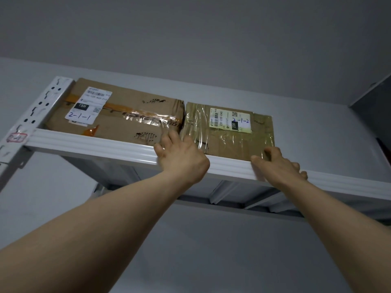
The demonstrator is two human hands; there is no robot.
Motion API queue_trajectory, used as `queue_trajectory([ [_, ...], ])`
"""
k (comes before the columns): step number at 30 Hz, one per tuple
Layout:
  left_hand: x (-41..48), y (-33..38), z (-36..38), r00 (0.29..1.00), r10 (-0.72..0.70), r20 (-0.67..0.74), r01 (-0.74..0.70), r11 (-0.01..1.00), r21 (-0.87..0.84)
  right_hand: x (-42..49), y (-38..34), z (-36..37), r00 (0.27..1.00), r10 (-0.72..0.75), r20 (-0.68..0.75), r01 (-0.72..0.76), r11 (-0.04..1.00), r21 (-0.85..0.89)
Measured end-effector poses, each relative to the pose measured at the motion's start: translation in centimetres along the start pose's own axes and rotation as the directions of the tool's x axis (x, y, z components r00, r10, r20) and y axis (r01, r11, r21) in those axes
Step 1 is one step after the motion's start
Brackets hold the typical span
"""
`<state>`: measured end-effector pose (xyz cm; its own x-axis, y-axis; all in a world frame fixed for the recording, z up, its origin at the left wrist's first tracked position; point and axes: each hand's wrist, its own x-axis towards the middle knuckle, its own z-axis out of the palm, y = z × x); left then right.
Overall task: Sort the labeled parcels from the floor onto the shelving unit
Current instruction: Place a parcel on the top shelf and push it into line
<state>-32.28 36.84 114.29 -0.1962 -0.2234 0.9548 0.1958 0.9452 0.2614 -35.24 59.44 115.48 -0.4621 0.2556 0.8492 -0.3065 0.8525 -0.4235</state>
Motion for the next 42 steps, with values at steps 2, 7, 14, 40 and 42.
queue_trajectory([
  [2,-0.1,-0.1,0.1,0.999,0.010,0.036,-0.011,1.000,0.017,-0.1,0.1,-0.2,1.000,0.002,0.006,-0.002,1.000,-0.002],
  [7,-0.9,-0.4,0.5,0.998,0.039,0.054,-0.039,0.999,0.003,-0.4,-0.2,-0.6,1.000,0.010,0.000,-0.010,1.000,-0.015],
  [14,-1.5,-1.9,-0.8,0.993,0.064,0.100,-0.062,0.998,-0.023,-3.5,-3.6,0.0,0.976,-0.128,-0.178,0.132,0.991,0.010],
  [40,-20.9,-28.8,-16.4,0.856,-0.097,0.508,0.114,0.993,-0.003,-37.2,-23.7,12.9,0.857,-0.119,0.501,-0.024,0.963,0.270],
  [42,-25.9,-32.2,-17.6,0.798,-0.173,0.578,0.188,0.982,0.035,-42.7,-23.9,14.4,0.791,-0.063,0.609,-0.116,0.961,0.250],
])
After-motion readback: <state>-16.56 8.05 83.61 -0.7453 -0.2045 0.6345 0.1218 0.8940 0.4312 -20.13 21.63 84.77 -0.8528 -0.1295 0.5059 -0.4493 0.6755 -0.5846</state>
